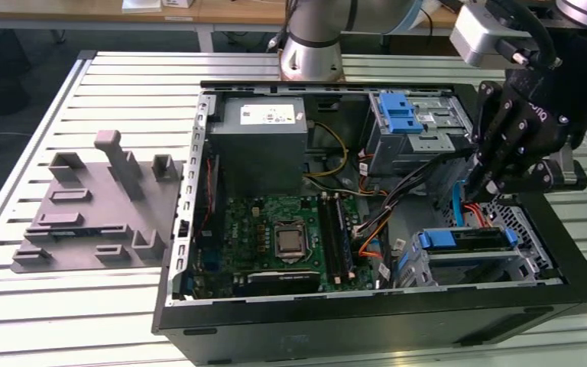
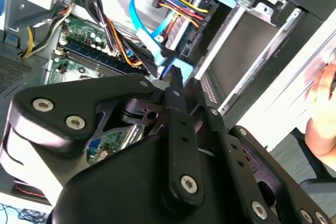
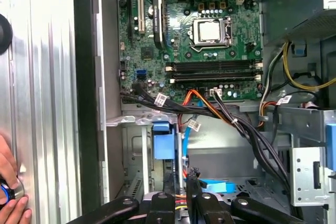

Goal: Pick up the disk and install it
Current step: 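Insert the second disk wire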

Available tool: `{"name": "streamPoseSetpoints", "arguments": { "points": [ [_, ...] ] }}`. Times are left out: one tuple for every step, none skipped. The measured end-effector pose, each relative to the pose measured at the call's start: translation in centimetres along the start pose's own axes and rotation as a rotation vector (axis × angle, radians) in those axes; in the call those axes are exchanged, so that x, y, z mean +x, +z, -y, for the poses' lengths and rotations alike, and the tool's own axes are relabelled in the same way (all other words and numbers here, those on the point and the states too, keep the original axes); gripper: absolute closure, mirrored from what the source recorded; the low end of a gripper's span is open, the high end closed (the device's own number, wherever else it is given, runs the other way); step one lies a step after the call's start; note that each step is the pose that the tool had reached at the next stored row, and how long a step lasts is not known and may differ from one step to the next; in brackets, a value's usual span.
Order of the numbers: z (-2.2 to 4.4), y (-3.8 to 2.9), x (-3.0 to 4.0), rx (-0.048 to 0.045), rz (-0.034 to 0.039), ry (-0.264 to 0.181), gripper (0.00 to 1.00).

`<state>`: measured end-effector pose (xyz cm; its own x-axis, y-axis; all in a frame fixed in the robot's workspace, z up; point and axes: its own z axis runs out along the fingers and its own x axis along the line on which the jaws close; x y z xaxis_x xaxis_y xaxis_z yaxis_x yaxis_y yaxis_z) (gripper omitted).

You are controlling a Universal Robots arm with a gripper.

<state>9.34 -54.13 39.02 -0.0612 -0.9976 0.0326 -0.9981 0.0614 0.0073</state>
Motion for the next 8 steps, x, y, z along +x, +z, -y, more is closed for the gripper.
{"name": "streamPoseSetpoints", "arguments": {
  "points": [
    [-0.01, -0.01, -0.19, 0.0, -0.0001, 0.0, 0.76],
    [-0.02, -0.01, -0.38, 0.0, 0.0, 0.0, 0.76],
    [-0.03, -0.01, -0.55, 0.0, 0.0, 0.0, 0.76],
    [-0.04, -0.02, -0.69, 0.0, -0.0001, 0.0, 0.76],
    [-0.05, -0.02, -0.79, 0.0, -0.0001, 0.0, 0.76],
    [-0.06, -0.03, -0.92, 0.0, -0.0001, 0.0, 0.76],
    [-0.06, -0.03, -1.03, 0.0, -0.0004, 0.0, 0.76],
    [-0.07, -0.03, -1.14, 0.0, -0.0007, 0.0, 0.76]
  ]
}}
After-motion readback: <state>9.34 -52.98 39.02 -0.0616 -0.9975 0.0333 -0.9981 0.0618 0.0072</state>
